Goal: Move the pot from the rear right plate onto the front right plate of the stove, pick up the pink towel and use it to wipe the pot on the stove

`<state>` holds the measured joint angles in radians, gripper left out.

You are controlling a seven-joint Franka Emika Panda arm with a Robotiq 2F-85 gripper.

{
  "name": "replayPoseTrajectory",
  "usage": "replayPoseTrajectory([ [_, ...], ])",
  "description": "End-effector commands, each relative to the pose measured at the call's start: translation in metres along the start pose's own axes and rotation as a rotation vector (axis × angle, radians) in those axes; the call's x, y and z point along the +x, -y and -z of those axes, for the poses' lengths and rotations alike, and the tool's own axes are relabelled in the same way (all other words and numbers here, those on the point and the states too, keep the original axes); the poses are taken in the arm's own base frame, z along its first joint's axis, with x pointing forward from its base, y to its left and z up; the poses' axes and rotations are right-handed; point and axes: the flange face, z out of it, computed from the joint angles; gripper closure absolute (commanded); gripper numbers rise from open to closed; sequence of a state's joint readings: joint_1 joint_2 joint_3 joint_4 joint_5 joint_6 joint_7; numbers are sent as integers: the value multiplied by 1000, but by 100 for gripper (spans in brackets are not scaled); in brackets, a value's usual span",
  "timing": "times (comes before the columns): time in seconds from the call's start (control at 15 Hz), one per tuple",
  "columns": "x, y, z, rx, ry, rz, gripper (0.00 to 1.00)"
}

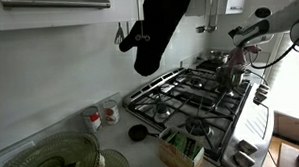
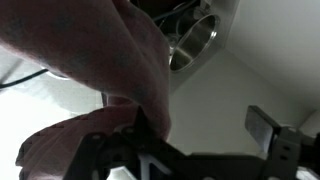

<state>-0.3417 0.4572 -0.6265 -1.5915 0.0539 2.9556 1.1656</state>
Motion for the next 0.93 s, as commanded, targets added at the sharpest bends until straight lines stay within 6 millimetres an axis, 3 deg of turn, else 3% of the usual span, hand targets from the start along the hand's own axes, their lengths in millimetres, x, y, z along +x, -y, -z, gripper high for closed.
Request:
replayPoseTrajectory([
  [0.0,18,-8,-7,-134,32,-111,0],
  [0.4,41,-2,-6,-241,15,-163,0],
  [0.87,-3,12,56,-357,319,55,0],
])
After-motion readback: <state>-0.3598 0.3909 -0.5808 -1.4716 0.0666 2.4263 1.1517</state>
